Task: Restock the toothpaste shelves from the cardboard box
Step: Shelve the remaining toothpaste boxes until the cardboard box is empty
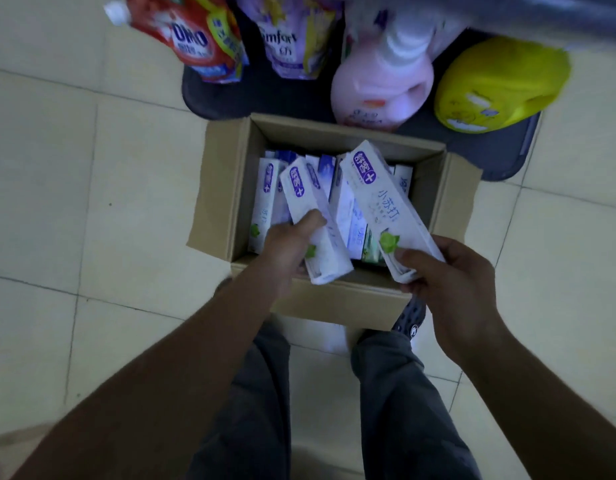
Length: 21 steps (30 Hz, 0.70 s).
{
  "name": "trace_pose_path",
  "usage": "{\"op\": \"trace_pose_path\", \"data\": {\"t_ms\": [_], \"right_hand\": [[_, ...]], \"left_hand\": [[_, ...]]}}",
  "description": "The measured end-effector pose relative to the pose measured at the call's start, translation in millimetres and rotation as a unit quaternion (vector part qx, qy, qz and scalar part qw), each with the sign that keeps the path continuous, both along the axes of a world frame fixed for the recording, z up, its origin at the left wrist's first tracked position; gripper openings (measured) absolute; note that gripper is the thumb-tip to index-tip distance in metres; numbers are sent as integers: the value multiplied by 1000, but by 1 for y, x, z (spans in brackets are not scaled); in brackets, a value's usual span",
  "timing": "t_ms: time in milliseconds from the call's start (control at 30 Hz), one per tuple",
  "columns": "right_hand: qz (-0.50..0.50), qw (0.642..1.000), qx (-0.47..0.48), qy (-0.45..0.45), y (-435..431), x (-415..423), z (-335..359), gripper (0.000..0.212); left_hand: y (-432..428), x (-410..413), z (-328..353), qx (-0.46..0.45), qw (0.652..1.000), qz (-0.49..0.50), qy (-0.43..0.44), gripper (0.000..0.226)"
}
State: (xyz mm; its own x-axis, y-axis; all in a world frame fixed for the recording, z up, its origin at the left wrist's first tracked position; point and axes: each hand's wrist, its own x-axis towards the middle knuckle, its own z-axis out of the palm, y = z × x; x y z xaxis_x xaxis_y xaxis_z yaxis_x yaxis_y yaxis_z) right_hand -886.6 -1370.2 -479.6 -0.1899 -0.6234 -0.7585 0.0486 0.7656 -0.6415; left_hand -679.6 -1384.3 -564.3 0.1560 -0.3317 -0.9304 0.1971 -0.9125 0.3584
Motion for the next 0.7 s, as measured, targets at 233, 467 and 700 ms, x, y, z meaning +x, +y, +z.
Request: {"op": "trace_pose_path", "data": {"t_ms": [233,467,700], "right_hand": [[53,993,-102,-1,-20,55,141,30],[169,965,-202,-18,-38,90,317,54],[124,957,-261,-24,-48,118,463,46]], "left_hand": [[9,11,184,-71,986,54,142,50],[3,58,359,-166,969,43,180,63],[-9,109,501,-243,953,14,179,79]]}}
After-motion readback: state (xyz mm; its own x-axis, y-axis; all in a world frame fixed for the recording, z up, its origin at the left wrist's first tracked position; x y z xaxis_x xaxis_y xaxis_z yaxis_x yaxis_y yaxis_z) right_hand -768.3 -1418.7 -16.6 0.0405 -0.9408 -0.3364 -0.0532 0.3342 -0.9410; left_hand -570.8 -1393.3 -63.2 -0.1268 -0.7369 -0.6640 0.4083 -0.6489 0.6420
